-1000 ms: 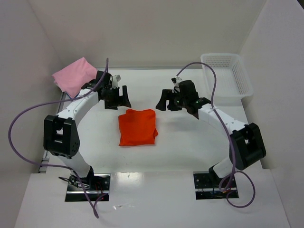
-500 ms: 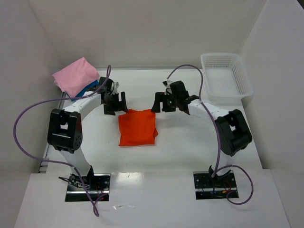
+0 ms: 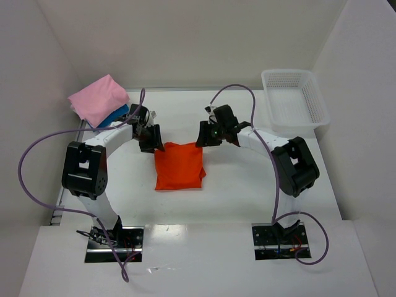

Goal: Fold and stack the t-shirts
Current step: Fold the long partially folded tshirt into a neat square

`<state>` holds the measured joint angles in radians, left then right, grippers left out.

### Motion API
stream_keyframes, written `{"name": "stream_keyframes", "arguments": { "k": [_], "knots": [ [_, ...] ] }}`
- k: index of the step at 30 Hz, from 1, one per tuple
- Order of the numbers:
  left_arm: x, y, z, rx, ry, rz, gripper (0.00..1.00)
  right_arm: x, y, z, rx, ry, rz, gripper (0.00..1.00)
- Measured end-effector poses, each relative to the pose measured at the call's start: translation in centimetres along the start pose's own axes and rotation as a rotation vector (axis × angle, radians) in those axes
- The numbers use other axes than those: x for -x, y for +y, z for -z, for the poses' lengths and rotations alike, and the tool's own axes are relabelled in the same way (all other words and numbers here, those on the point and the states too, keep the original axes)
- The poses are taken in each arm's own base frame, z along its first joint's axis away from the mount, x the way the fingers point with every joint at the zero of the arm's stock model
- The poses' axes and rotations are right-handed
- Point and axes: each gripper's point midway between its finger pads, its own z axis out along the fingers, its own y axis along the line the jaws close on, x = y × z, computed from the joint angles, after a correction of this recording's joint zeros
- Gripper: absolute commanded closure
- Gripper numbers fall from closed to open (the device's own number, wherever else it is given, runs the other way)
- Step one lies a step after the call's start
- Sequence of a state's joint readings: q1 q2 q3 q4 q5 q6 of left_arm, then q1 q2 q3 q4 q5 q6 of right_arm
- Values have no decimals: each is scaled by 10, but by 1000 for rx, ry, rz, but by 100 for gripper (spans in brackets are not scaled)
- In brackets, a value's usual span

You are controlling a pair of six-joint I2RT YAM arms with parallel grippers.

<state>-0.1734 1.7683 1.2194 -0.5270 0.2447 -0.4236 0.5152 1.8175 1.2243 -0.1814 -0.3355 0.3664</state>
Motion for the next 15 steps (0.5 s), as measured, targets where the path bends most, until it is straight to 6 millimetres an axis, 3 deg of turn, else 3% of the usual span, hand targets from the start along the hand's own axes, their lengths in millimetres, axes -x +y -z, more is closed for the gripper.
{"name": "stream_keyframes", "arguments": {
  "k": [2, 3, 7, 15],
  "knots": [
    [1, -2, 0, -14, -4, -3, 58, -1, 0, 0, 0, 5, -3, 66],
    [2, -3, 0, -19, -4, -6, 70, -2, 0, -1, 0, 7, -5, 78],
    [3, -8, -1, -43, -8, -11, 94, -4, 2, 0, 12, 16, -5, 93],
    [11, -14, 3, -63, -29, -21, 100, -3, 3, 1, 16, 15, -6, 97]
  ]
}}
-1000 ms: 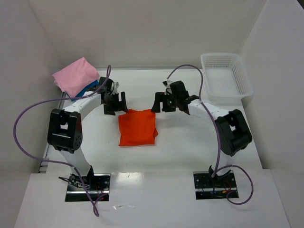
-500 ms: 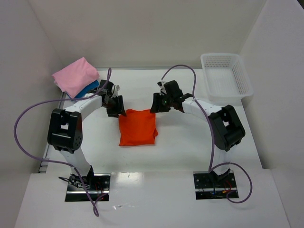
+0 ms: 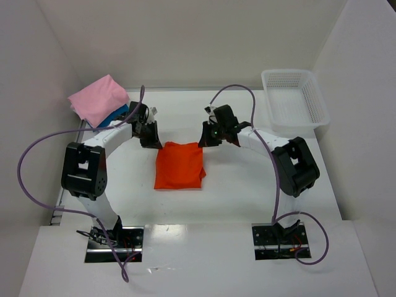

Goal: Fold and stack the t-shirts
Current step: Fold the long partially folded tshirt into a neat square

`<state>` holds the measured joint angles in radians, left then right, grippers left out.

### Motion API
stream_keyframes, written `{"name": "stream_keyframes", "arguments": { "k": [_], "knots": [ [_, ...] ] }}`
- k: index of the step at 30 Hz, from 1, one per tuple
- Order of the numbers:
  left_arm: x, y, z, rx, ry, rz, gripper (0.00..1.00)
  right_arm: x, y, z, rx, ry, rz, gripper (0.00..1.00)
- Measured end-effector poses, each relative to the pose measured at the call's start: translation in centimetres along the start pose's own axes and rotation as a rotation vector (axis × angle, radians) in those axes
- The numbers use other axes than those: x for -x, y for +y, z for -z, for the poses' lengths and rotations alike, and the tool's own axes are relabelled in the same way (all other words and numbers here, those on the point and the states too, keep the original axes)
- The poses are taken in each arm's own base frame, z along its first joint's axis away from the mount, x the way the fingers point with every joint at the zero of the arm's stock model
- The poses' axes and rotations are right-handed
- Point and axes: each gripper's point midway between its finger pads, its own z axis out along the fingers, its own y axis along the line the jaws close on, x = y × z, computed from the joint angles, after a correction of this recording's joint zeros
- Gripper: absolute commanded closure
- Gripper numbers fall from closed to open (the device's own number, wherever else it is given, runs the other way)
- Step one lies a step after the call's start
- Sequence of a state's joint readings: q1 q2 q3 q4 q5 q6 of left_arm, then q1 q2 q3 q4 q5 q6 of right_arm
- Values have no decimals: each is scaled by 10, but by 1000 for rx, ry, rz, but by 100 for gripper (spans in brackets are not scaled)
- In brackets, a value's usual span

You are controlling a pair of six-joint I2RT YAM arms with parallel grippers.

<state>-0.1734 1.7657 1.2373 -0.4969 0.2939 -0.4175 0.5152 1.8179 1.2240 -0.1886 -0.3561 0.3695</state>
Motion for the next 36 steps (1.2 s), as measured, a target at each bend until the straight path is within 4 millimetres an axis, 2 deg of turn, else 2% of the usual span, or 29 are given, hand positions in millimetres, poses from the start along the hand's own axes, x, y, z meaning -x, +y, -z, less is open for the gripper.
{"name": "stream_keyframes", "arguments": {
  "k": [5, 11, 14, 17, 20, 26, 32, 36],
  "knots": [
    [14, -13, 22, -21, -60, -23, 100, 7, 7, 10, 10, -24, 9, 99],
    [32, -29, 51, -52, -152, -75, 100, 21, 24, 39, 32, -91, 31, 99],
    [33, -30, 54, -56, -161, -80, 100, 23, 27, 48, 36, -112, 37, 99],
    [35, -32, 55, -59, -165, -82, 99, 20, 23, 49, 18, -115, 33, 96],
    [47, -38, 56, -74, -180, -90, 98, 15, 16, 47, -9, -107, 25, 93],
    [80, -44, 33, -90, -190, -99, 95, 16, 8, 45, -48, -118, 18, 90],
    [85, -34, -2, -77, -134, -80, 86, 6, -11, 26, -105, -84, -11, 90],
    [86, -33, -13, -86, -116, -75, 81, 2, -24, 18, -146, -73, -33, 90]
  ]
}}
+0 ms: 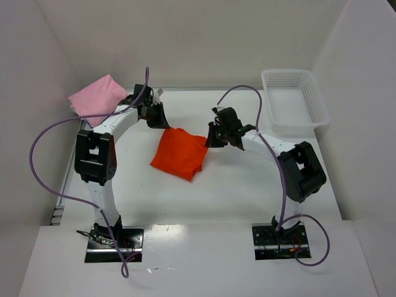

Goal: Fold and stack the t-shirts
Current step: Fold the long partially folded tshirt into a neat square

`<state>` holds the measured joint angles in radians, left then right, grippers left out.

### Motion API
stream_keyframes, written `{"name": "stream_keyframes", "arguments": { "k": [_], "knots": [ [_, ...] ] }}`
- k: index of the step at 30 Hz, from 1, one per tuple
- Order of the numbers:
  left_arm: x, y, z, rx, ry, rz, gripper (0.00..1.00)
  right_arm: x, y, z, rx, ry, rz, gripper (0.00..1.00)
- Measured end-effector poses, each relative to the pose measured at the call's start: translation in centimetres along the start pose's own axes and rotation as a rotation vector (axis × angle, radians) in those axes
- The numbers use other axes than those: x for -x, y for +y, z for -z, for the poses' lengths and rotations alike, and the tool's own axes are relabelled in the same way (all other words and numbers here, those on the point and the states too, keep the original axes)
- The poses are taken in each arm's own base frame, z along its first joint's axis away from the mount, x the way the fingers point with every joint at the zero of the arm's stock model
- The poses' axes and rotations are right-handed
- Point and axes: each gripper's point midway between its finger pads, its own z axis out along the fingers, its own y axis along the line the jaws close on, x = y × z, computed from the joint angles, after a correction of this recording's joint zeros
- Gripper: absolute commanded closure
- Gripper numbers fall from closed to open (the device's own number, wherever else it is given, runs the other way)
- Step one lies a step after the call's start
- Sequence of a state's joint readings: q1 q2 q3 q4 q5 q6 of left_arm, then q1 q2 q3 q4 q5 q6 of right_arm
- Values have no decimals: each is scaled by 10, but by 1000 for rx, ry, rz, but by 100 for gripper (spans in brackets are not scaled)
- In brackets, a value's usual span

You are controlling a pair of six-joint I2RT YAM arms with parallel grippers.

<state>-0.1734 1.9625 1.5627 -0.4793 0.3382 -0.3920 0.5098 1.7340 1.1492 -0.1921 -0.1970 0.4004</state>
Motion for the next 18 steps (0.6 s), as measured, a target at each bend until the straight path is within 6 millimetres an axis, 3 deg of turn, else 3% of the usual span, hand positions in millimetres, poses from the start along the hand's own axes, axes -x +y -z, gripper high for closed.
{"name": "stream_keyframes", "arguments": {
  "k": [7, 12, 14, 18],
  "knots": [
    [22, -5, -14, -31, -39, -15, 81, 9, -19, -2, -66, -32, -43, 90],
    [24, -4, -23, -42, -39, -16, 84, 20, -38, 0, -111, -65, -74, 90],
    [22, -2, -26, -40, -32, -13, 84, 22, -43, 0, -121, -74, -81, 85],
    [22, 0, -27, -35, -32, -12, 84, 19, -48, -8, -125, -62, -89, 82]
  ]
}}
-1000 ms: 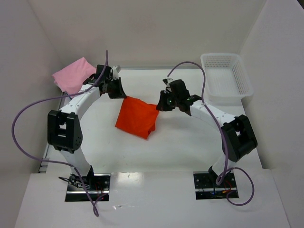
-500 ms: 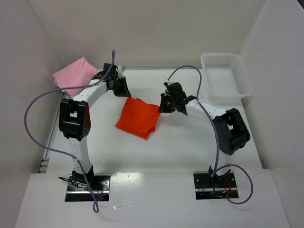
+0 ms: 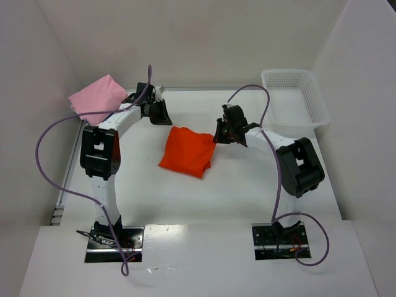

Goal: Fold and stack the t-shirts
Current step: Fold the long partially folded tshirt into a neat square

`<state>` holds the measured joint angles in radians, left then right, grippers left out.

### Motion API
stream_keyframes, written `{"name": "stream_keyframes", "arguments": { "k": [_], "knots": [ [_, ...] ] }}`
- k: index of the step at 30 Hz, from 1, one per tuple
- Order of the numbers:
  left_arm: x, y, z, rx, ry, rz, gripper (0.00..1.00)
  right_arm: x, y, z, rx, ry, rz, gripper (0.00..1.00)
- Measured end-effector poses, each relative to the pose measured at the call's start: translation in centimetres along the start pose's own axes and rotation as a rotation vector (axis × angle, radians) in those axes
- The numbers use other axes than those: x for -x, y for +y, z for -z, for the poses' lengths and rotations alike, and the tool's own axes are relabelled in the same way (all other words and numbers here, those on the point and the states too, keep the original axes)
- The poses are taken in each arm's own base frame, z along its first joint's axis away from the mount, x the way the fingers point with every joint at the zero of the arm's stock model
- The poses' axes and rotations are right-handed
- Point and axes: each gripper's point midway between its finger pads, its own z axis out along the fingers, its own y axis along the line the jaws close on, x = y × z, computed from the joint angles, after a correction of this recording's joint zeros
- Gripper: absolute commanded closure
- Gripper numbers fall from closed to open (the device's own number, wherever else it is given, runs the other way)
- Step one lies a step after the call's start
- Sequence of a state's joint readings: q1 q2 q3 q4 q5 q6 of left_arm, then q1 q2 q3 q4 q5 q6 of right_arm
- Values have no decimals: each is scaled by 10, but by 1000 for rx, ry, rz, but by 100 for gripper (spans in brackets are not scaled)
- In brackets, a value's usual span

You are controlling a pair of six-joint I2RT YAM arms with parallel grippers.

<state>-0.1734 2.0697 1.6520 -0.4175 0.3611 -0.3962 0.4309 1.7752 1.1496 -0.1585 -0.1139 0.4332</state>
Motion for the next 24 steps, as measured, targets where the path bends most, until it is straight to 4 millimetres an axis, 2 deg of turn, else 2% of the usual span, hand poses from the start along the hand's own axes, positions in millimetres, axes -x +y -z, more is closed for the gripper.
{"name": "stream_keyframes", "arguments": {
  "k": [4, 5, 7, 10, 13, 15, 18, 21, 24],
  "knots": [
    [7, -5, 12, 5, -29, -15, 72, -11, -5, -14, -5, 32, -4, 82],
    [9, -8, 20, 4, -45, -21, 66, -13, -7, -16, -7, 39, -5, 82],
    [13, -18, 39, -9, -78, -38, 59, -17, -9, -21, -10, 51, -6, 82],
    [24, -46, 75, -85, -142, -94, 57, -17, -11, -28, -20, 53, -7, 82],
    [36, -76, 95, -190, -199, -155, 59, -14, -11, -34, -26, 47, -7, 82],
    [33, -91, 94, -243, -196, -181, 61, -10, -10, -36, -23, 38, -8, 82],
    [10, -99, 76, -289, -130, -185, 62, -7, -9, -38, -20, 28, -12, 82],
    [-18, -95, 52, -292, -41, -163, 64, -2, -7, -39, -15, 16, -17, 82],
    [-35, -82, 32, -277, 19, -134, 64, 2, -6, -39, -15, 2, -17, 82]
  ]
}}
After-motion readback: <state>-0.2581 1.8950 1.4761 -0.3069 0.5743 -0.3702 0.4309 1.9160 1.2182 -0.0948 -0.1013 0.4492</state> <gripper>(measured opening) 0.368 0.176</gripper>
